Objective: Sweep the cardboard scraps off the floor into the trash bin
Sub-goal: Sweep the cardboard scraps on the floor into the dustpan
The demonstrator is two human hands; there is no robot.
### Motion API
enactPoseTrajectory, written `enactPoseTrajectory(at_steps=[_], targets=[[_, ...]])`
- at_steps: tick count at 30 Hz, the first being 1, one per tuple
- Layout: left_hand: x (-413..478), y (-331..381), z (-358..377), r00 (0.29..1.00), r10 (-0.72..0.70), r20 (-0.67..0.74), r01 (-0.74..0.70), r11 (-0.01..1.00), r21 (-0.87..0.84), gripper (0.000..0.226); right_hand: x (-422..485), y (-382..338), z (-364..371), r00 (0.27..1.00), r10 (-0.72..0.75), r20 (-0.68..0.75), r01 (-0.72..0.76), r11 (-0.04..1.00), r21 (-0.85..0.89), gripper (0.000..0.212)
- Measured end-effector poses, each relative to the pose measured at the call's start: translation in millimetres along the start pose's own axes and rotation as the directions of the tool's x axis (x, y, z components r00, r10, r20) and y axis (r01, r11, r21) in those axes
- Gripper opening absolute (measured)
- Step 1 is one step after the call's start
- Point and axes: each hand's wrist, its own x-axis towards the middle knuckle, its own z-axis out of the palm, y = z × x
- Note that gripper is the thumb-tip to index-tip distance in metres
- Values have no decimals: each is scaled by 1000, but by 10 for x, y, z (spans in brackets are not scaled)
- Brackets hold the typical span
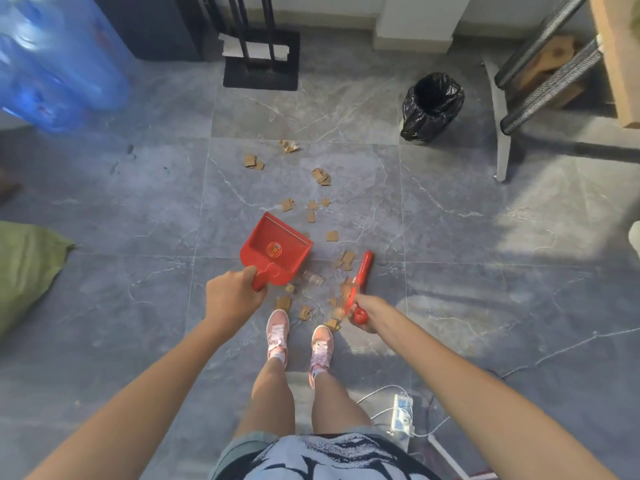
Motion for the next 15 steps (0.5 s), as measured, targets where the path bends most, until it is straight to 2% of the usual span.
enactPoseTrajectory(at_steps=[3, 7, 9, 15], targets=[[-99, -36, 29, 999, -36, -13, 36, 999, 6, 33, -67, -157, 38, 999, -26, 33, 24, 998, 51, 11], [-210, -82, 34, 997, -78, -7, 78, 997, 8, 34, -154, -213, -99, 998, -31, 52, 28, 998, 54, 19], [-226, -106, 17, 996, -91, -17, 91, 996, 6, 34, -208, -191, -213, 999, -25, 33, 23, 997, 68, 12], [-177, -126, -88, 984, -176, -39, 176, 984, -22, 35, -351, -291, -457, 997, -79, -20, 77, 992, -97, 5]])
